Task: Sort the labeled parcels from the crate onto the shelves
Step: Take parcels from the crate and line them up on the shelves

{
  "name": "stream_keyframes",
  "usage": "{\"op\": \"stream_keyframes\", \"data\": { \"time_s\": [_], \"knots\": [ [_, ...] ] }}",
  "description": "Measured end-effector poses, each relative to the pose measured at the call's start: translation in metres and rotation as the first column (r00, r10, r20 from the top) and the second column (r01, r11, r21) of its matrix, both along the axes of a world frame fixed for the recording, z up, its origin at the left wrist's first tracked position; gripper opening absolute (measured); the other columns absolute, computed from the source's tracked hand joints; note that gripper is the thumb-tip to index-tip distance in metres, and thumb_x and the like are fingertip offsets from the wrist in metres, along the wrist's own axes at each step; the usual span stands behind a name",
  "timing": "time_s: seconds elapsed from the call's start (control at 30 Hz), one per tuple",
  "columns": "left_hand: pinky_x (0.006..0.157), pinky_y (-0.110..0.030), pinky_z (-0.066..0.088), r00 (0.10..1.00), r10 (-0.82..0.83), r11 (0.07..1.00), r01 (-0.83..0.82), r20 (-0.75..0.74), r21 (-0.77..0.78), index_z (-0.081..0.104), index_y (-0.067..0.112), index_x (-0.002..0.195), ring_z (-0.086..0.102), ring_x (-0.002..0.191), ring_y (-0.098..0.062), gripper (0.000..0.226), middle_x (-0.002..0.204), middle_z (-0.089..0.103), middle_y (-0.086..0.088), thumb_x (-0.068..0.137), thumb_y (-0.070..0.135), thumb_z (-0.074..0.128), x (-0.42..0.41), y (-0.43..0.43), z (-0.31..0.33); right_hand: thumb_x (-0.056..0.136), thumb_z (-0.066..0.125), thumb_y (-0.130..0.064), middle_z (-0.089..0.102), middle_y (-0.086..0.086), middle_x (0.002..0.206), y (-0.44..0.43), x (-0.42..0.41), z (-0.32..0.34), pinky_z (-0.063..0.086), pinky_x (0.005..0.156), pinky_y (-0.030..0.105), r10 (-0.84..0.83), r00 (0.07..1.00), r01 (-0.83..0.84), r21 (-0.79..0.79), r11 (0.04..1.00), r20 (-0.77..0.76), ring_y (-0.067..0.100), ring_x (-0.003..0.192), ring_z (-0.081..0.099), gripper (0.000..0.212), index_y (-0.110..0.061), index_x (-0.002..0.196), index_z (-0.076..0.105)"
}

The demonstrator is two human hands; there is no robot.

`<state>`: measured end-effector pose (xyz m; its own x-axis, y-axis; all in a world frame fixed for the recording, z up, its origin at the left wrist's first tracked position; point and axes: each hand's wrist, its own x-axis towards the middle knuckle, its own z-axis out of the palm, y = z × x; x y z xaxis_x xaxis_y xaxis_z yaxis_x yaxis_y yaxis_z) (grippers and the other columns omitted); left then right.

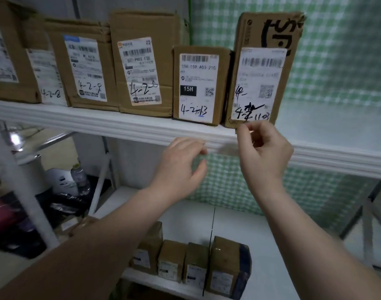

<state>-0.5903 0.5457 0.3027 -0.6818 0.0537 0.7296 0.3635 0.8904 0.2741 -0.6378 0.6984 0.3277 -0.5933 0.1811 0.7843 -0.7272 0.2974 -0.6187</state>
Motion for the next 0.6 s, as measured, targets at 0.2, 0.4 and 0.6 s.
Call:
{"op": "stream_keyframes", "data": {
  "time_s": [0.2,0.4,0.6],
  "knots": [
    [0.069,-0.023,0.043,0.982,0.113,0.972,-0.141,0.152,0.187,0.067,0.014,0.089,0.056,0.078,-0.008,0.009,0.077,0.061,0.009,0.085,0.011,0.06,0.053,-0.043,-0.042,0.089,0.062,-0.018,0.052,0.001,0.051,-0.036,0.038,-0.043,0.037,0.052,0.029,0.165,0.977,-0.177,0.079,0.981,0.132,0.007,0.048,0.044,0.018,-0.016,0.072,0.066],
    [0.053,-0.013,0.038,0.935,0.177,0.892,-0.285,0.308,0.351,0.062,0.025,0.078,0.048,0.053,-0.003,0.011,0.054,0.051,0.005,0.086,0.018,0.059,0.13,-0.09,-0.068,0.09,0.061,-0.023,0.043,-0.004,0.046,-0.089,0.091,-0.084,0.033,0.051,0.028,0.237,0.931,-0.282,0.134,0.95,0.278,0.008,0.045,0.039,0.026,-0.018,0.065,0.06],
    [0.049,-0.014,0.032,0.831,0.321,0.803,-0.493,0.454,0.335,0.062,0.015,0.073,0.047,0.051,-0.004,0.015,0.053,0.048,0.007,0.088,0.016,0.061,0.264,-0.18,-0.108,0.09,0.06,-0.023,0.039,-0.006,0.046,-0.186,0.183,-0.135,0.033,0.052,0.028,0.322,0.834,-0.431,0.167,0.887,0.448,0.009,0.048,0.039,0.033,-0.022,0.058,0.052]
  ]
}}
